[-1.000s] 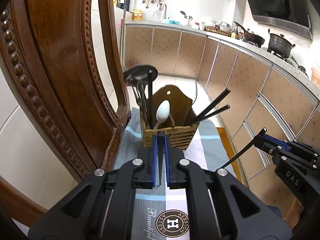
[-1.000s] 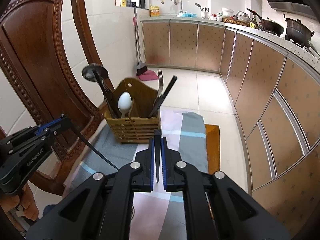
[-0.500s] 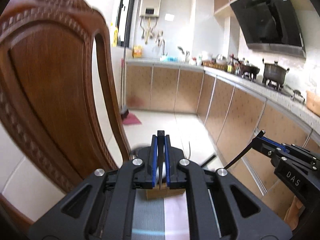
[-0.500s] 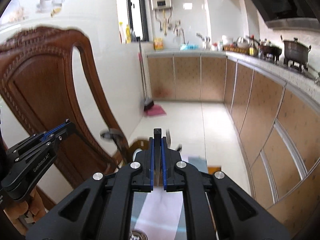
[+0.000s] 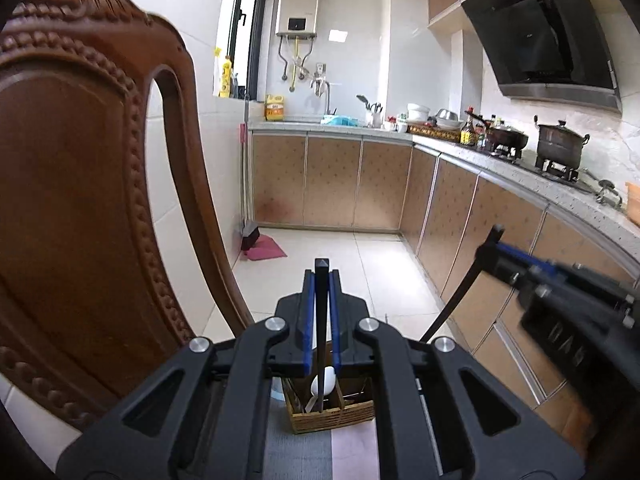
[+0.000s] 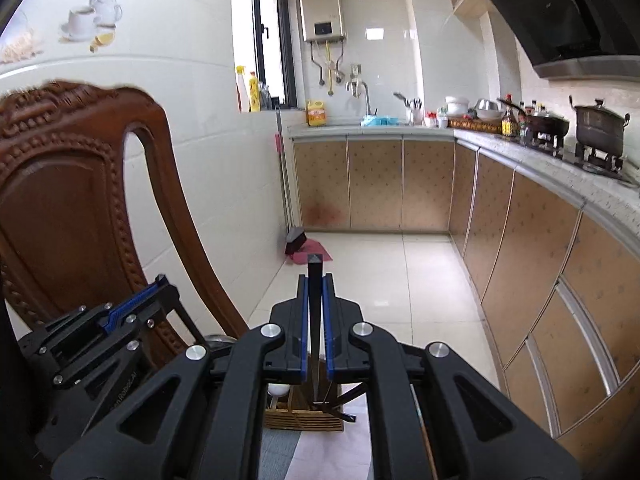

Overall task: Organize utensils
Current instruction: 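Insert the chopsticks into the wooden holder with the left and right grippers, then open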

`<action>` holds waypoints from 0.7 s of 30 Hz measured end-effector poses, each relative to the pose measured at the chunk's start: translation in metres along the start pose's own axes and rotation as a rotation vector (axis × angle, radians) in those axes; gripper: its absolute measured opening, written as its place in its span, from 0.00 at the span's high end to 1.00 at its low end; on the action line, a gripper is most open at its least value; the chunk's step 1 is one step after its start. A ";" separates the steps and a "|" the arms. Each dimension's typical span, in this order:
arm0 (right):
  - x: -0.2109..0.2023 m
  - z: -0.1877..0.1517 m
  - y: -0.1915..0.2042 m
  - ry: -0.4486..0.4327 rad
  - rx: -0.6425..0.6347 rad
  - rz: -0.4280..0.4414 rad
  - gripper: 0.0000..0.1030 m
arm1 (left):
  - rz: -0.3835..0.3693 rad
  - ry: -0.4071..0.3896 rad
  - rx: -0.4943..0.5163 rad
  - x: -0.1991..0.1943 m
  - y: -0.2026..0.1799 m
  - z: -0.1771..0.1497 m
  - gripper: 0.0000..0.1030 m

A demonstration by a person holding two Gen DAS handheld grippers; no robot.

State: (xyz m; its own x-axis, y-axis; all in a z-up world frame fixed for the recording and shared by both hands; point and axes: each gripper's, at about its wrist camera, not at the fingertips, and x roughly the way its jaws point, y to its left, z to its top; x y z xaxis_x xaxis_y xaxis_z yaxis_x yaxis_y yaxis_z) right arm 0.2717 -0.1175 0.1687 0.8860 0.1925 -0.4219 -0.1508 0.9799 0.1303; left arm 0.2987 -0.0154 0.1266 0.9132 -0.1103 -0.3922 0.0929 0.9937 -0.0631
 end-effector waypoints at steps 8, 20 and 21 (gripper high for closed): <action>0.054 -0.022 -0.004 0.087 0.026 -0.006 0.93 | 0.007 0.017 -0.020 0.038 0.012 -0.010 0.93; 0.102 -0.054 -0.007 0.183 0.040 0.018 0.93 | 0.009 0.132 -0.039 0.095 0.018 -0.059 0.93; 0.104 -0.056 -0.007 0.194 0.037 0.016 0.93 | 0.010 0.134 -0.035 0.096 0.018 -0.062 0.93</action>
State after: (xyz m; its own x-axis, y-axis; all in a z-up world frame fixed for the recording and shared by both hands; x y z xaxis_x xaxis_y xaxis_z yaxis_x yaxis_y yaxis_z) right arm 0.3401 -0.1012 0.0739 0.7820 0.2182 -0.5838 -0.1453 0.9747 0.1696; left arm 0.3635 -0.0098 0.0310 0.8527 -0.1047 -0.5118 0.0681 0.9936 -0.0899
